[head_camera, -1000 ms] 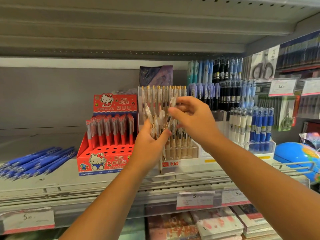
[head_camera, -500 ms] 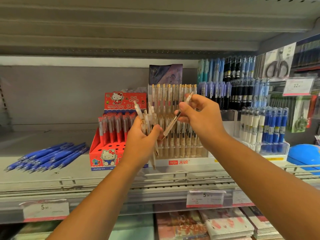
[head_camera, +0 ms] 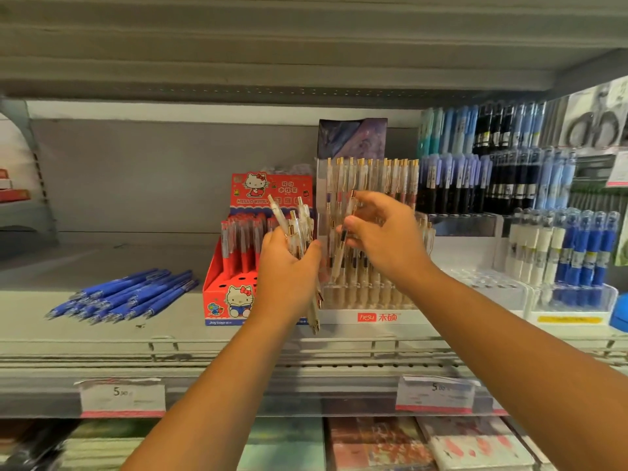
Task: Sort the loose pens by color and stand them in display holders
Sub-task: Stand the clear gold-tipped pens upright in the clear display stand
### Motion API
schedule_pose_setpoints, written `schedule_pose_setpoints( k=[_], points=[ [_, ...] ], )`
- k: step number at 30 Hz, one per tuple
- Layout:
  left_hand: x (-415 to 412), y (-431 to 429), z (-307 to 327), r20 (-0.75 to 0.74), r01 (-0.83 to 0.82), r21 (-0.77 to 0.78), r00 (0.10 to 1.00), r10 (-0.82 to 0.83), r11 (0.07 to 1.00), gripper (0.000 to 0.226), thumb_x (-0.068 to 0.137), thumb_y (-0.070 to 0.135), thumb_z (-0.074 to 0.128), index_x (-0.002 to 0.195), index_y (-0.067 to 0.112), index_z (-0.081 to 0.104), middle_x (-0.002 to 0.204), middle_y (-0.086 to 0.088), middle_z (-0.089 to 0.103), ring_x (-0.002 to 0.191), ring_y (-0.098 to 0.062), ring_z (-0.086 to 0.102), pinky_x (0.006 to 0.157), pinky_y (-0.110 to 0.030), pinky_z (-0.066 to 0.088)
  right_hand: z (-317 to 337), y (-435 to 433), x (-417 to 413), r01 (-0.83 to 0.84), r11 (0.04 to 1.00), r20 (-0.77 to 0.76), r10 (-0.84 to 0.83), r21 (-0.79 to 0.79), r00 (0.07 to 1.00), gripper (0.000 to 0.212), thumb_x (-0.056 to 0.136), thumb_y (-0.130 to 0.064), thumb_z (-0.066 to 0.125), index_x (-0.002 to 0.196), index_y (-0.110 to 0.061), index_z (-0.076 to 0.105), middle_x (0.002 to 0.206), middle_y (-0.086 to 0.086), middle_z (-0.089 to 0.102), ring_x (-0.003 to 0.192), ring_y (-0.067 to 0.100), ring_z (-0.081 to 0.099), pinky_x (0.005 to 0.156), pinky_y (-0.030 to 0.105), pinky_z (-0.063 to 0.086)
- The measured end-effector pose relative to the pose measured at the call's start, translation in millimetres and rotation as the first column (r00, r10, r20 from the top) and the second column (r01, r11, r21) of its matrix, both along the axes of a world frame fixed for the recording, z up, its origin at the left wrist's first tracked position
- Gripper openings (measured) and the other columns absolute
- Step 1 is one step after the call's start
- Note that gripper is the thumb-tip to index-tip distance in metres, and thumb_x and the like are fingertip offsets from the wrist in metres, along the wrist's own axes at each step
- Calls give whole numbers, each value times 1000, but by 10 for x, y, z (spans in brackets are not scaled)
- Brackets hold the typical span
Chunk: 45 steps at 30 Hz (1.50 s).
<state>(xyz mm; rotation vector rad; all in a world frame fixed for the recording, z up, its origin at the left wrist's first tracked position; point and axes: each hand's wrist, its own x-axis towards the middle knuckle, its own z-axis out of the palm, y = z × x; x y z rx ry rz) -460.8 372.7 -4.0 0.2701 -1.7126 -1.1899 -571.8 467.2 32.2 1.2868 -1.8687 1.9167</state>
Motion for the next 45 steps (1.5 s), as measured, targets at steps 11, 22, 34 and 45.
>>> schedule_pose_setpoints(
  k=[11, 22, 34, 45],
  points=[
    [-5, -22, -25, -61, 55, 8, 997, -54, 998, 14, 93, 16, 64, 100, 28, 63, 83, 9, 72, 72, -3, 67, 60, -15, 53, -158, -123, -33, 148, 950, -163, -105, 276, 981, 34, 88, -12, 71, 120, -17, 61, 74, -4, 70, 69, 4, 66, 73, 33, 58],
    [-4, -2, -43, -39, 156, -11, 987, -156, 988, 19, 94, 11, 62, 106, 26, 61, 82, 11, 73, 67, -8, 71, 58, -26, 59, -251, -78, -36, 221, 912, -272, -128, 346, 954, 30, 93, -20, 65, 116, -25, 47, 68, -6, 69, 61, 2, 64, 61, 25, 53],
    [10, 32, -59, 4, 241, -72, 970, -242, 968, 21, 95, 17, 63, 111, 31, 61, 90, 9, 74, 76, -15, 73, 65, -32, 61, -111, 161, 239, -200, 978, 127, 191, 56, 973, 7, 97, -22, 59, 102, -22, 64, 90, 1, 65, 67, 5, 64, 55, 21, 52],
    [16, 81, -43, 6, 366, -58, 931, -366, 929, 21, 94, 15, 65, 113, 24, 64, 94, 10, 75, 83, -7, 72, 66, -15, 54, -142, 277, 262, -131, 987, 129, 118, 95, 985, 9, 97, -16, 59, 106, -18, 59, 93, 5, 67, 80, 13, 66, 70, 25, 58]
  ],
)
